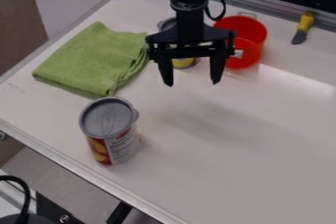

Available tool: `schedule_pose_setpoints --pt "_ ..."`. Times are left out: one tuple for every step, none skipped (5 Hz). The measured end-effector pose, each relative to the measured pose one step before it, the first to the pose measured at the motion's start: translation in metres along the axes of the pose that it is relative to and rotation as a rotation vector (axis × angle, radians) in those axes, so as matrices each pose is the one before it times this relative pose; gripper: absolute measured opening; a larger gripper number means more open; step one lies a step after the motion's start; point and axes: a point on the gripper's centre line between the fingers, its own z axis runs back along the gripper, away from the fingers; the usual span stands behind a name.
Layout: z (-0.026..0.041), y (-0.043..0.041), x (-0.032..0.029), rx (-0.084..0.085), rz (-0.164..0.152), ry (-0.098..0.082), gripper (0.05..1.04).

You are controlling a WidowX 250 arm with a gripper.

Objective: Move the silver can to the rigth side

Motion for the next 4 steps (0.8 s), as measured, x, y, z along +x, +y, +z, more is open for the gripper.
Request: schedule_pose_setpoints --pt "-0.00682 0.00218 -0.00302 0.0149 -0.0116 0.0214 0.997" --pt "-0.00113 0.01126 0.00227 0.0484 -0.2314 0.0079 0.997" --pt "0.00275 0.0196 0.00596 0.0636 -0.2019 -0.0001 0.997" --pt "0.00555 0.02121 0.00389 0.0313 -0.1527 -0.0545 0.997"
